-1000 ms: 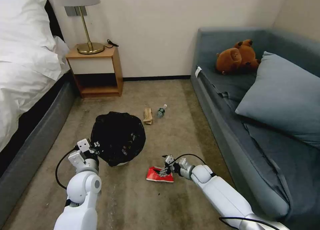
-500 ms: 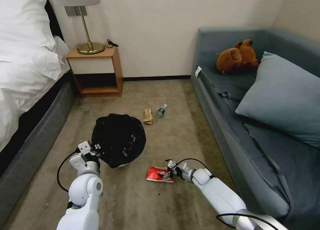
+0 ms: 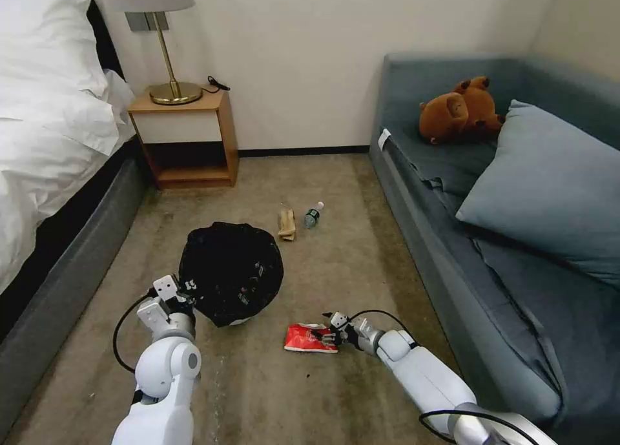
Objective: Pick up the trash bin, then pick up the garbage on the floor and place it into the trash bin.
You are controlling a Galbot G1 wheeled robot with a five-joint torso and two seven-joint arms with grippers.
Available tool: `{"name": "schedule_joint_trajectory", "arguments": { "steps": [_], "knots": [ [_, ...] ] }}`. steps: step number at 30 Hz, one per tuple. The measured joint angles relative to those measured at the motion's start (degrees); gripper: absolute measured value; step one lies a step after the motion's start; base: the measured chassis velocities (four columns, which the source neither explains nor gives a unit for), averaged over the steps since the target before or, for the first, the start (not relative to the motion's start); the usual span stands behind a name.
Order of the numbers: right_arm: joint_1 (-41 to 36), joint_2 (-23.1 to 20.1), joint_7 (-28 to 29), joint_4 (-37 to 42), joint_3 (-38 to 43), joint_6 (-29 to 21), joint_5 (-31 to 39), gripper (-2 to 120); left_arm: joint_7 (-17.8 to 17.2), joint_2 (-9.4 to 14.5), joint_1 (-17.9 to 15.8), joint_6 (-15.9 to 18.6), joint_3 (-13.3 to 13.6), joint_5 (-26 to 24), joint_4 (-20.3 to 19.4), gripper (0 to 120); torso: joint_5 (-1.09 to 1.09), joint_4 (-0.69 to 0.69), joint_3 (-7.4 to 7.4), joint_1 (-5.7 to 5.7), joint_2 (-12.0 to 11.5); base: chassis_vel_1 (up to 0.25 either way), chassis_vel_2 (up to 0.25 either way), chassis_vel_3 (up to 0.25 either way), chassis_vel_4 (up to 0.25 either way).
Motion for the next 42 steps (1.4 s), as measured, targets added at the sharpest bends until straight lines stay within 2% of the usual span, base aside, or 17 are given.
{"name": "schedule_joint_trajectory", "arguments": {
  "steps": [1,3,4,7,8,10,11,14,31,35,42],
  "knots": [
    [0.0,0.0,0.0,0.0,0.0,0.0,0.0,54,0.0,0.0,0.0,0.0,0.0,0.0,0.0,3,0.00,0.00,0.00,0.00,0.0,0.000,0.000,0.000,0.000],
    [-0.2,0.0,0.0,-0.1,0.2,0.2,0.0,41,0.0,0.0,-0.2,-0.1,-0.1,0.0,0.5,3,0.00,0.00,0.00,0.00,0.0,0.000,0.000,0.000,0.000],
    [-0.2,0.0,0.0,-0.1,0.2,0.2,0.0,41,0.0,0.0,-0.2,-0.1,-0.1,0.0,0.5,3,0.00,0.00,0.00,0.00,0.0,0.000,0.000,0.000,0.000],
    [-0.2,0.2,0.1,-0.8,0.5,0.7,-0.3,27,0.1,-0.1,-0.2,-0.3,-0.1,0.1,1.0,3,0.00,0.00,0.00,0.00,0.0,0.000,0.000,0.000,0.000],
    [-0.2,0.2,0.1,-0.8,0.5,0.7,-0.3,27,0.1,-0.1,-0.2,-0.3,-0.1,0.1,1.0,3,0.00,0.00,0.00,0.00,0.0,0.000,0.000,0.000,0.000],
    [-0.2,0.3,0.1,-0.8,0.5,0.9,-0.6,17,0.1,-0.1,-0.2,-0.3,-0.1,0.1,1.2,3,0.00,0.00,0.00,0.00,0.0,0.000,0.000,0.000,0.000],
    [-0.2,0.3,0.1,-0.8,0.5,0.9,-0.6,17,0.1,-0.1,-0.2,-0.3,-0.1,0.1,1.2,3,0.00,0.00,0.00,0.00,0.0,0.000,0.000,0.000,0.000],
    [-0.2,0.1,0.0,-0.3,0.4,1.0,-0.5,2,0.1,-0.1,-0.5,-0.3,0.1,0.2,1.7,3,0.00,0.00,0.00,0.00,0.0,0.000,0.000,0.000,0.000],
    [-1.1,-1.3,0.6,3.7,1.6,0.0,0.9,0,-0.1,-0.3,-1.4,0.0,0.5,0.6,2.2,3,0.00,0.00,0.00,0.00,0.0,0.000,0.000,0.000,0.000],
    [-1.2,-1.7,2.8,5.3,4.2,0.0,1.8,0,-0.1,-0.3,-1.5,0.1,0.6,0.6,2.4,3,0.00,0.00,0.00,0.00,0.0,0.000,0.000,0.000,0.000],
    [-2.0,-1.9,12.9,9.6,8.5,0.2,6.5,0,0.5,-0.3,-1.1,-0.4,0.2,-0.1,3.8,3,0.00,0.00,0.00,0.00,0.0,0.000,0.000,0.000,0.000]
  ]
}}
